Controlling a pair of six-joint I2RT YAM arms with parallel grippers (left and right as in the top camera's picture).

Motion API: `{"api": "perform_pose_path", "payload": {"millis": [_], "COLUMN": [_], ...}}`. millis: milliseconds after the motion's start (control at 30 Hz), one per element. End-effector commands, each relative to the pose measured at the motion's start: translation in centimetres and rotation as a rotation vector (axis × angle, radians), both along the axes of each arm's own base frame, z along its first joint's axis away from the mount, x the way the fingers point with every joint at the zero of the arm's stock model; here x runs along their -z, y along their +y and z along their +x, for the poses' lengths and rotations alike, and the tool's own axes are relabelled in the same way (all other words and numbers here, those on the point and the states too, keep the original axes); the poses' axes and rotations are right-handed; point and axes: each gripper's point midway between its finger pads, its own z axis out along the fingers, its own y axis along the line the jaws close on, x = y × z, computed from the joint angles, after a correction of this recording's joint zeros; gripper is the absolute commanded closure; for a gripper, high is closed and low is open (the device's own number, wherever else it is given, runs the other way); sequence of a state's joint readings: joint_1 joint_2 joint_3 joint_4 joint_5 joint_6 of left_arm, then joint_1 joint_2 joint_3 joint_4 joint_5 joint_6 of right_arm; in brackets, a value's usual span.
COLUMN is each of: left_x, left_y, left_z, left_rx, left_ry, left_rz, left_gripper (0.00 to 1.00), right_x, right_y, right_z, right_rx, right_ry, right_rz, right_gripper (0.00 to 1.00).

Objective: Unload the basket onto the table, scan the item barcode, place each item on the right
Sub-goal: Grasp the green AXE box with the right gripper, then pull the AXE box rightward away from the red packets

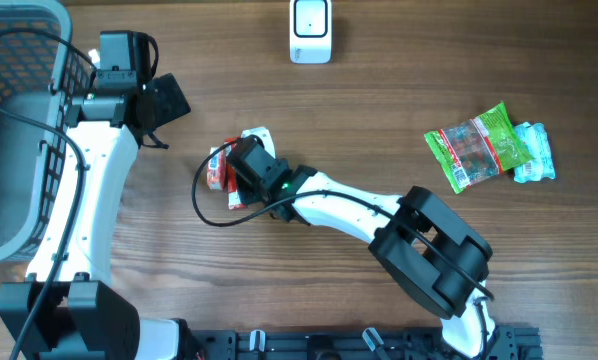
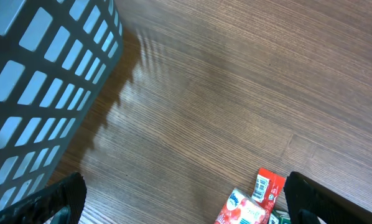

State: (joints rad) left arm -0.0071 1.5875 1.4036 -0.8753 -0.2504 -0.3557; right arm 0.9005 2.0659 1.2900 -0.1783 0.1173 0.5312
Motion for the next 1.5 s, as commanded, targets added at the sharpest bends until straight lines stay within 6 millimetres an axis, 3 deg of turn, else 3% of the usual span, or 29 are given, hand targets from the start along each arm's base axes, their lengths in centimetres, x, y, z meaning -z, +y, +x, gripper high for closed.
{"api": "perform_pose_path", "payload": {"millis": [0,567,667,800,900,1233,1333,1467], "left_x": [-0.5,-0.5,-0.5,-0.5,-0.5,-0.5,-0.5,-0.5], "left_y": [0.5,0.5,0.5,0.5,0.5,0.5,0.5,0.5], "left_z": [0.1,0.1,0.1,0.1,0.1,0.1,0.1,0.1], "left_rx": [-0.005,-0.005,-0.005,-0.005,-0.005,-0.005,-0.005,-0.005], "left_ry": [-0.007,-0.007,-0.007,-0.007,-0.007,-0.007,-0.007,-0.007], "left_rz": [0.023,0.023,0.023,0.023,0.023,0.023,0.023,0.023], "left_gripper": [0.0,0.0,0.0,0.0,0.0,0.0,0.0,0.0], "right_x": [0.5,-2.8,-5.2,-9.3,-10.5,-7.4,-6.4,-4.1], "right_y": [-0.2,-0.2,-0.8,-3.6,-5.4,-15.4,-17.1,-17.9], "right_z": [0.3,0.4,0.6,1.4,1.5,1.4,1.6,1.1], "right_rx": [-0.017,-0.085,-0.107,-0.044,-0.017,0.128,0.162,0.169], "right_ry": [-0.015,-0.079,-0.114,-0.159,-0.144,0.077,0.109,0.117], "right_rz": [-0.034,-0.039,-0.042,-0.058,-0.073,-0.276,-0.299,-0.304], "right_gripper": [0.64,0.72,0.71,0.71,0.72,0.71,0.72,0.73]}}
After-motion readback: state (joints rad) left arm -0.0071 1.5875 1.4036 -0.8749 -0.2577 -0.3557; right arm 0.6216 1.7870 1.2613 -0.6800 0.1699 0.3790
